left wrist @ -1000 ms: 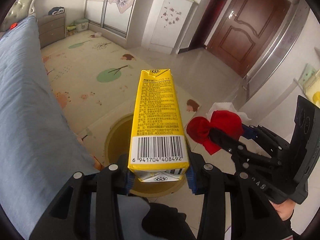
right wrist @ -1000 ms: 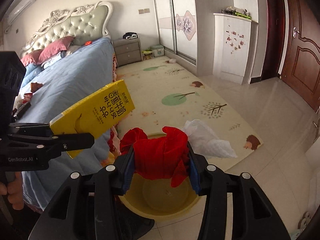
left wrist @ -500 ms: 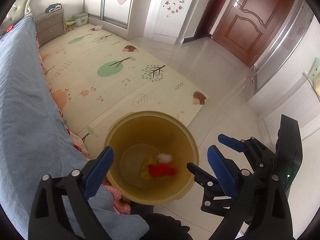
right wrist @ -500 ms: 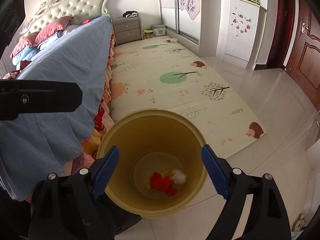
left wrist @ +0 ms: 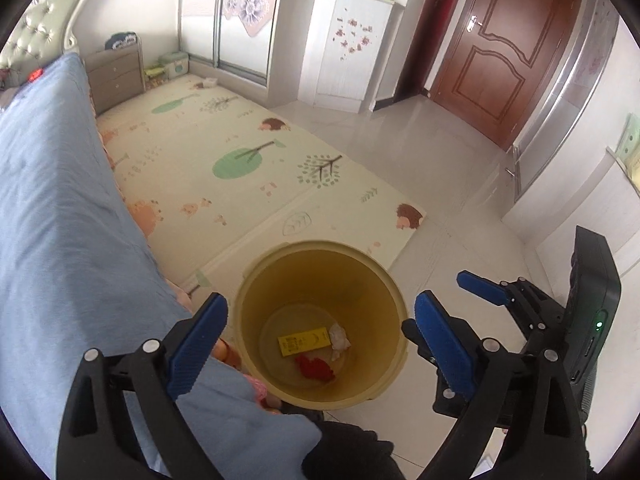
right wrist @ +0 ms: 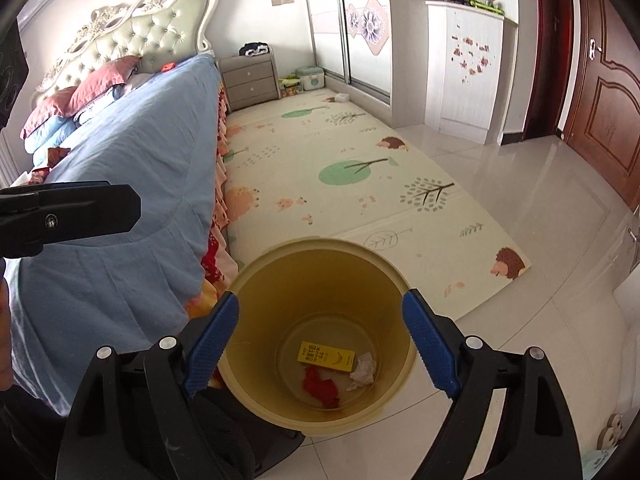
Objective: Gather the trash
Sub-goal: 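Open both tools to drop the juice box and sock into the bin, then move both tools back to the bed toward the knit hat and black scrunchie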
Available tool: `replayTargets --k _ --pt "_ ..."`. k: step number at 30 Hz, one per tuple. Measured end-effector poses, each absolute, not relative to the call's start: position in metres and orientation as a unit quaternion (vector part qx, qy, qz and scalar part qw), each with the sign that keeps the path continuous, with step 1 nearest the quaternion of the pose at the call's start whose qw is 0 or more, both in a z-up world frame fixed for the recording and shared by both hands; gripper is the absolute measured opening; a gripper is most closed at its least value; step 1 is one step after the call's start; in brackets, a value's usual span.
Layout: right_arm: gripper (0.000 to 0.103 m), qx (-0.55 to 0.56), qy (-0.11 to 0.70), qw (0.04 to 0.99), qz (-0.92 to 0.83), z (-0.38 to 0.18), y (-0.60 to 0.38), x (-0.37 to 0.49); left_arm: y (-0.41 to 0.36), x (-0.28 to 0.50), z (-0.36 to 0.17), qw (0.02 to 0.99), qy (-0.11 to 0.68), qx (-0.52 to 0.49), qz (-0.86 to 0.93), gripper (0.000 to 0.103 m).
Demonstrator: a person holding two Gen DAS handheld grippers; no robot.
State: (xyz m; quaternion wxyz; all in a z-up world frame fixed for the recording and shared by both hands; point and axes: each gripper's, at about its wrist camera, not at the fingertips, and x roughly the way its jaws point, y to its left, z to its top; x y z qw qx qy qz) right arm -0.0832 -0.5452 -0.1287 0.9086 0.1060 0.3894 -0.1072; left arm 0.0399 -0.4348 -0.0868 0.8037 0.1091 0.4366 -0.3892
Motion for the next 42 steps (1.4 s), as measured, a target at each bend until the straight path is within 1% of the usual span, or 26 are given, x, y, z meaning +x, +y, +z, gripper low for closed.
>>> replayTargets --k 11,14,16,18,20,22,25,26,27,31,37,42 --pt "0.081 0.068 0.350 0.925 -0.130 -0.089 -0.508 -0.082 -0.379 0.032 -0.051 0.832 0.403 0.080 -0.373 0.095" --pt "0.082 0.050 0.319 0.934 -0.153 -0.070 -0.489 -0.086 -0.353 0.026 -0.035 0.866 0.361 0.069 -0.339 0.095" --pt "0.084 0.042 0.288 0.945 -0.149 -0.055 -0.474 -0.089 -0.329 0.022 -0.024 0.888 0.332 0.058 -0.313 0.095" --pt "0.085 0.030 0.256 0.956 -0.140 -0.042 -0.455 -0.091 -0.301 0.018 -0.012 0.908 0.301 0.049 -0.286 0.096" --pt "0.086 0.017 0.225 0.966 -0.126 -0.032 -0.434 -0.091 -0.276 0.014 -0.002 0.927 0.271 0.048 -0.253 0.099" --pt "0.086 0.012 0.201 0.974 -0.104 -0.026 -0.414 -0.088 -0.246 0.009 0.007 0.946 0.242 0.047 -0.212 0.099" --pt "0.091 0.022 0.174 0.983 -0.059 -0.017 -0.384 -0.080 -0.201 0.002 0.018 0.964 0.209 0.039 -0.161 0.099" --pt "0.095 0.029 0.167 0.985 -0.038 -0.014 -0.374 -0.077 -0.182 0.001 0.022 0.969 0.200 0.034 -0.143 0.099" --pt "0.095 0.034 0.160 0.986 -0.016 -0.013 -0.363 -0.075 -0.169 -0.001 0.024 0.972 0.194 0.030 -0.130 0.099" --pt "0.095 0.040 0.137 0.989 0.047 -0.005 -0.317 -0.065 -0.107 -0.001 0.024 0.977 0.198 0.010 -0.078 0.099" --pt "0.095 0.028 0.143 0.984 0.102 -0.001 -0.252 -0.047 -0.034 0.007 0.009 0.972 0.230 -0.034 -0.034 0.099" --pt "0.095 0.019 0.138 0.985 0.099 0.005 -0.223 -0.042 -0.009 0.004 0.010 0.975 0.220 -0.038 -0.014 0.099"
